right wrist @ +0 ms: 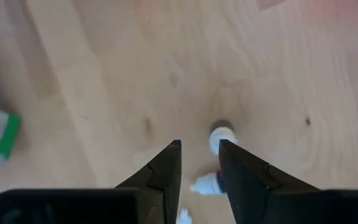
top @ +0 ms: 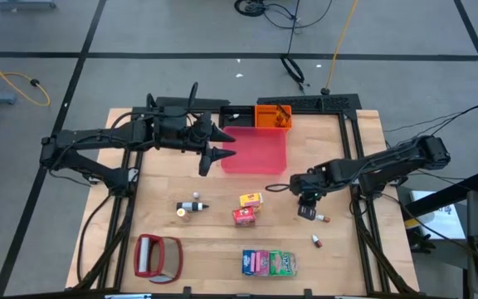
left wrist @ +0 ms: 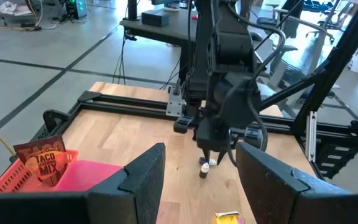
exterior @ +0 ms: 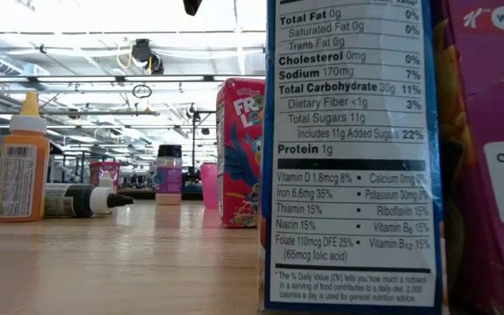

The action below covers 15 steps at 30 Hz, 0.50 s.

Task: Pick & Place Kitchen Items
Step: Put the small brown food coloring bottle into the black bin

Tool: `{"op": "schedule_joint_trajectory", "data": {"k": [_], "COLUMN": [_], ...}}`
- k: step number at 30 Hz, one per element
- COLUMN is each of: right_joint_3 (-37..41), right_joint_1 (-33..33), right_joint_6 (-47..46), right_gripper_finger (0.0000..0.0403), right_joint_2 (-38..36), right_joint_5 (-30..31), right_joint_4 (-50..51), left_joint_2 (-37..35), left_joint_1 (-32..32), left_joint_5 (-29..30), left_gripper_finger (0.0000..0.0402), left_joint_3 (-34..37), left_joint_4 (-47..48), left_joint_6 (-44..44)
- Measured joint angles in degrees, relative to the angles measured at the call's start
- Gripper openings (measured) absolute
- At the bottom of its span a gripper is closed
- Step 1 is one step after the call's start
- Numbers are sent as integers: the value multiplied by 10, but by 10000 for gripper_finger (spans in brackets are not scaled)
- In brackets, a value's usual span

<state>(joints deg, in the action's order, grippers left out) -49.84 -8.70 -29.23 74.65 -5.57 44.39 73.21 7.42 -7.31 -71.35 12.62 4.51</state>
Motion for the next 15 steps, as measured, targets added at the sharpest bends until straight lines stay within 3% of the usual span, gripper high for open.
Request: {"op": "schedule_joint_trajectory", "data": {"k": [15], "right_joint_3": [51], "right_joint_1": [1], "right_joint_6": [-3], "right_gripper_finger": [100], "right_joint_2": [0], "right_joint_5": [11], "right_joint_4": [-60], "left_joint_2": [0], "left_joint_1": [0], "left_joint_5": [14], "left_gripper_finger": [200], "left_joint_3": [0], "left_joint_4": [0], "left_joint_6": [0]}}
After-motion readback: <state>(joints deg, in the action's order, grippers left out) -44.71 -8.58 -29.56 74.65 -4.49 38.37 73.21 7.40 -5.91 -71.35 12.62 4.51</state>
